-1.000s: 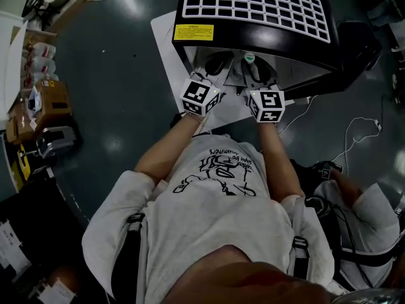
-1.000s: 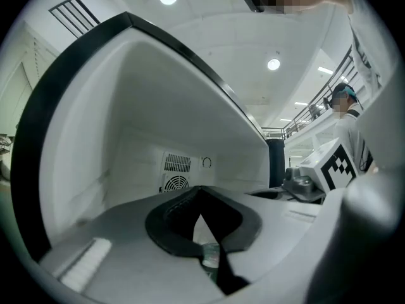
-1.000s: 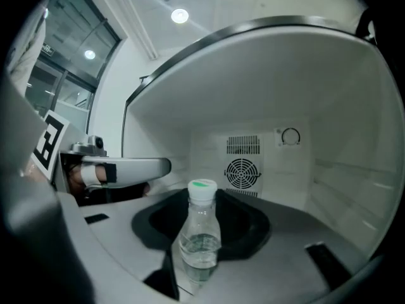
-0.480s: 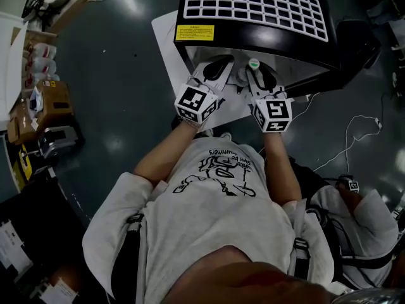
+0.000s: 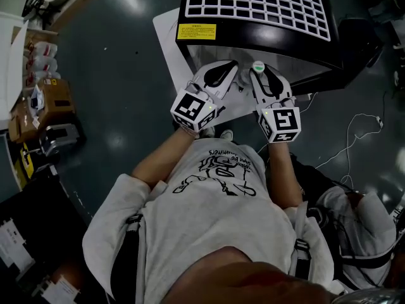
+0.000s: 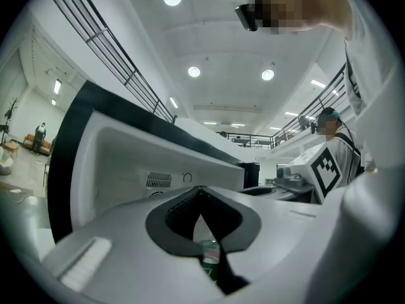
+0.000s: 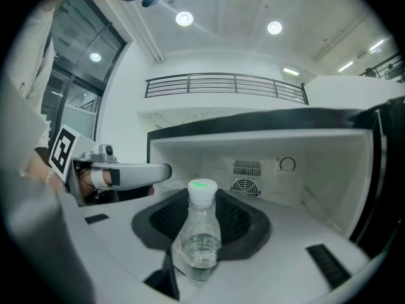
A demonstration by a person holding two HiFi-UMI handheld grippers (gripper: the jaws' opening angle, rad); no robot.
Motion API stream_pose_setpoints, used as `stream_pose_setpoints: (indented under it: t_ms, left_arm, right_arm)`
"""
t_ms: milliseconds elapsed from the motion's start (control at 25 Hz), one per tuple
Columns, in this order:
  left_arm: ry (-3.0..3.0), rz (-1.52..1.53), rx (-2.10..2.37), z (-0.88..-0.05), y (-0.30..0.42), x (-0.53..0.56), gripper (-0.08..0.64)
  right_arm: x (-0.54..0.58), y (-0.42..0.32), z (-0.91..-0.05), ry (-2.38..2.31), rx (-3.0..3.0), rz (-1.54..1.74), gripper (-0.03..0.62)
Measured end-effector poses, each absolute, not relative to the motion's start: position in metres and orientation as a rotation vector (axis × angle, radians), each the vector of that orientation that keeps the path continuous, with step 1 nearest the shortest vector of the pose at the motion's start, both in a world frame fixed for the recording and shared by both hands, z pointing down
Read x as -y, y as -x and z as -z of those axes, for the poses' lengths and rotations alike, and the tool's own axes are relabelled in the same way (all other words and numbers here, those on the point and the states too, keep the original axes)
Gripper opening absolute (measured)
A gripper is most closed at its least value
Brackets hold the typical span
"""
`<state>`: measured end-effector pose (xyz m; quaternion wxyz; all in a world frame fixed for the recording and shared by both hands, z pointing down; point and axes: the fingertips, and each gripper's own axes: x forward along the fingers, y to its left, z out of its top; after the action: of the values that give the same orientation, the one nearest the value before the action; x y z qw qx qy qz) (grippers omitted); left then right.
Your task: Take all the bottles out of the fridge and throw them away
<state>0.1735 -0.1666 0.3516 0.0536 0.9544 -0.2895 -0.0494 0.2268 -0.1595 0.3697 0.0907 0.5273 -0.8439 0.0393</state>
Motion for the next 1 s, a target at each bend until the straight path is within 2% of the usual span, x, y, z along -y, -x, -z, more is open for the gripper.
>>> stream_pose_setpoints:
  t_ms: [1000]
  left_arm:
    - [-2.932, 0.179, 0.804, -0.312, -0.172, 0.126, 0.008]
  right_arm:
    - [0.111, -0.225, -0.312, -1.535, 2.561, -0.069, 0.139]
